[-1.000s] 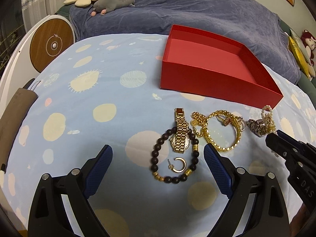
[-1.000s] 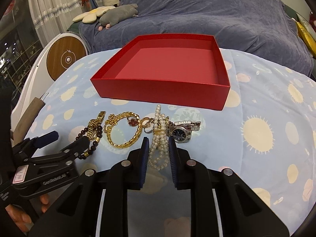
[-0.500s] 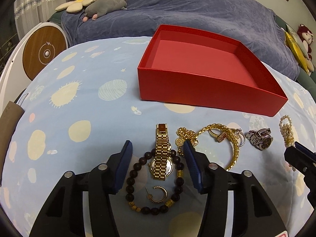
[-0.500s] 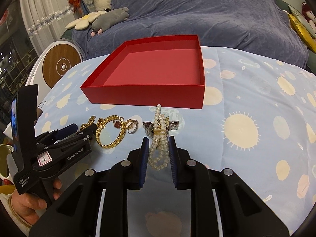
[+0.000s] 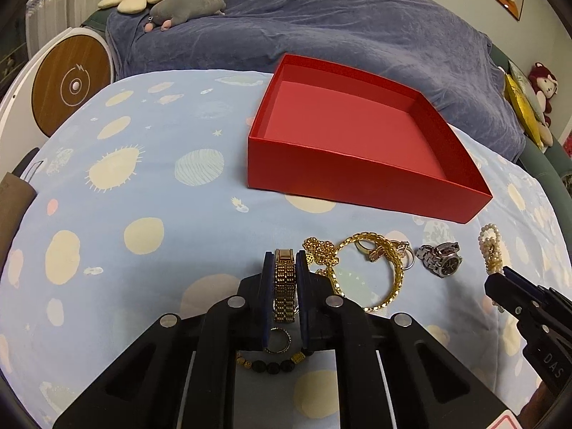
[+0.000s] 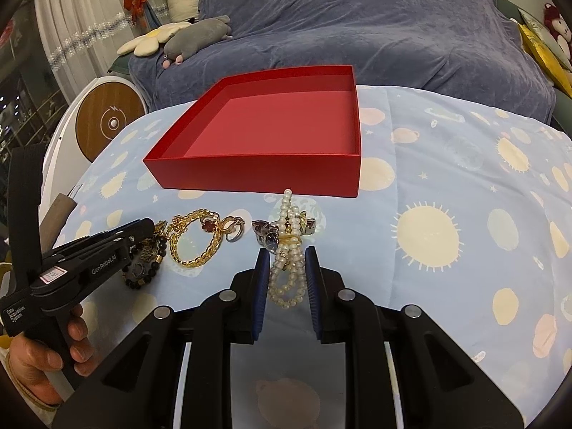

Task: Organize jewelry
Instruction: 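Grasp the gold watch with the left gripper while the right lifts the pearls, then carry watch and pearls into the red box and open both grippers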

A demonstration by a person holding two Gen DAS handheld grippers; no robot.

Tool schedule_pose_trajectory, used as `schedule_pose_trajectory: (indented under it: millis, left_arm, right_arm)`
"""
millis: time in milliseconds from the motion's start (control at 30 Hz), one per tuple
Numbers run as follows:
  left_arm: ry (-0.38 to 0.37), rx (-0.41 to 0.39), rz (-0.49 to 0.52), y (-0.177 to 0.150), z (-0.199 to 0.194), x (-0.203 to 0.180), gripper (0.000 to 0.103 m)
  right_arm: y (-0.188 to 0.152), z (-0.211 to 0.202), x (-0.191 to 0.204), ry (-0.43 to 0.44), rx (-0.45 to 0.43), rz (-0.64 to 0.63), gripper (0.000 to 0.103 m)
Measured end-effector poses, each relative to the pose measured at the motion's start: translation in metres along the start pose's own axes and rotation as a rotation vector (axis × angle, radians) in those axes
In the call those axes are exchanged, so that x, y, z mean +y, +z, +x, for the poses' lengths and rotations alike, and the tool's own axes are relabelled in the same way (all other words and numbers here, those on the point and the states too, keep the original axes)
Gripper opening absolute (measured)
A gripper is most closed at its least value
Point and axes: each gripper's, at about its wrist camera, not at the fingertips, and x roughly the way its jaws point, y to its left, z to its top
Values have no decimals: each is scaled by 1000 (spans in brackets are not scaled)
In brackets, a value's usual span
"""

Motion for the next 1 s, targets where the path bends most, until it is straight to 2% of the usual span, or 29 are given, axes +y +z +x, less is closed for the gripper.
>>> schedule_pose_trajectory:
  millis: [333,533,667,833,1000]
  left_arm:
    - [-79,-36,-34,2,-35,10,9]
    - [-114,-96,-37,17,-63,15,9]
    - [-111,-122,-34,31,-78,17,9]
    - [-92,-164,23,58,-88,5,9]
    - [-106,-191,72,100,-79,-13,9]
  right_arm:
    - [2,-10,14,27,-35,-41,20]
    - [7,-18,19,40,-59,-50,20]
    - [12,-24,18,49,-73,-50,20]
    - [36,-39,15,73,-113,-54,20]
    - [82,-31,6,88,-120,-54,20]
